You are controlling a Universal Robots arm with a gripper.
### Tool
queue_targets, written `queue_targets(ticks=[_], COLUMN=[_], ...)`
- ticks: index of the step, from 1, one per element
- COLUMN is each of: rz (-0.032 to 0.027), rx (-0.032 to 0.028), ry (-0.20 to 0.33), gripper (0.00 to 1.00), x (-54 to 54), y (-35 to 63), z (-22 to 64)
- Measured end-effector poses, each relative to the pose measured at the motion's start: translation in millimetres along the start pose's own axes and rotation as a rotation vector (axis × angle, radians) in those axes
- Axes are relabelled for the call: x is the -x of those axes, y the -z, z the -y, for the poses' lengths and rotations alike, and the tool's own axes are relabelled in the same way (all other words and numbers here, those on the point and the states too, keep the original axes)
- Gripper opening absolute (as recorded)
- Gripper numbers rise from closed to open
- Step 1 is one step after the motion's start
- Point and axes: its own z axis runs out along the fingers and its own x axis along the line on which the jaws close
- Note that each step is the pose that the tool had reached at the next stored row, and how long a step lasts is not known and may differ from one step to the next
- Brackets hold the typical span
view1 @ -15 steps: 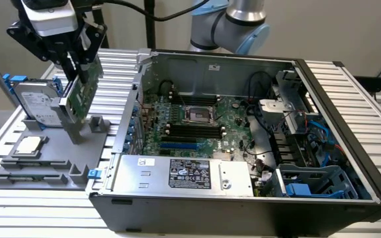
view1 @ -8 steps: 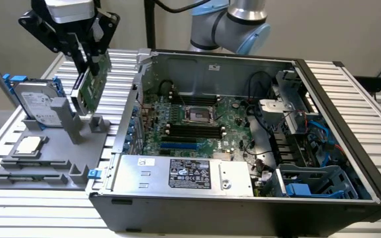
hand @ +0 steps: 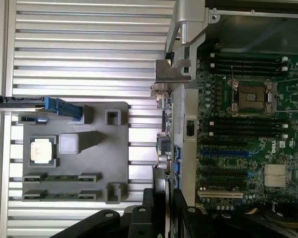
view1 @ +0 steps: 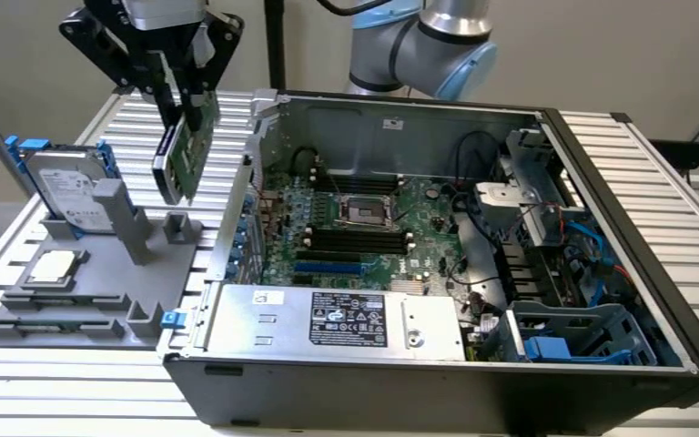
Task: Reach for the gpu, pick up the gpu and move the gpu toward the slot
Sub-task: 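Pick up the gpu and move the gpu toward the slot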
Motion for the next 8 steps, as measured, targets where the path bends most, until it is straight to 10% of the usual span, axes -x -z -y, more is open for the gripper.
queue_targets(ticks=[8], rz=[-0.0177], rx=[0.0011], ry=[-0.001], gripper=[0.26], x=[24.1], y=[2.1], z=[-1.9])
